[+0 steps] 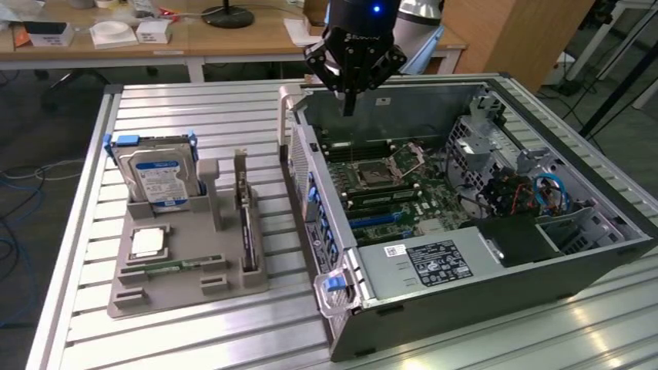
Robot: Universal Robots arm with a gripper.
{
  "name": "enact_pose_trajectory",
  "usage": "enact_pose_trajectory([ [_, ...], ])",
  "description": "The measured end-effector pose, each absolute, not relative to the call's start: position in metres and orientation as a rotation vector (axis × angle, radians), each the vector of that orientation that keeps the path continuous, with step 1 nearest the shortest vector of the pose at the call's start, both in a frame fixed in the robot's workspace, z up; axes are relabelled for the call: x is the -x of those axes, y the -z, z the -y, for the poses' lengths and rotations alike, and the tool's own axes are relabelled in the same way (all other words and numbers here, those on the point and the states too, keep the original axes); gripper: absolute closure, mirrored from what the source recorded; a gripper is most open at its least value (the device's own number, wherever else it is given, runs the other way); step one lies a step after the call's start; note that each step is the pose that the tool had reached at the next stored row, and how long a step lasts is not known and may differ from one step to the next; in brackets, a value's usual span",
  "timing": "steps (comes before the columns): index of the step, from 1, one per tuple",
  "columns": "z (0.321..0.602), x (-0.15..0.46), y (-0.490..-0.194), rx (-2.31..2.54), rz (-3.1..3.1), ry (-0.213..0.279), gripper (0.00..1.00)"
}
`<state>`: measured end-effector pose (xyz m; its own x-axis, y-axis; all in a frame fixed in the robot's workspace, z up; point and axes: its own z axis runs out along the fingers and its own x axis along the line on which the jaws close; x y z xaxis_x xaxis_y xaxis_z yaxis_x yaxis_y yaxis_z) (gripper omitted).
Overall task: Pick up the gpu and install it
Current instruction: 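Reach for the gpu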
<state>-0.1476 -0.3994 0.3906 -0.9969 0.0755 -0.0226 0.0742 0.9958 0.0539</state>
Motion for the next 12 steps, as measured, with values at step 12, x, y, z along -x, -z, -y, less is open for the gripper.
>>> enact_pose_trajectory([
  [12,0.3994,0.1558,-0.3906,-0.117,-3.114,-0.083,0.89],
])
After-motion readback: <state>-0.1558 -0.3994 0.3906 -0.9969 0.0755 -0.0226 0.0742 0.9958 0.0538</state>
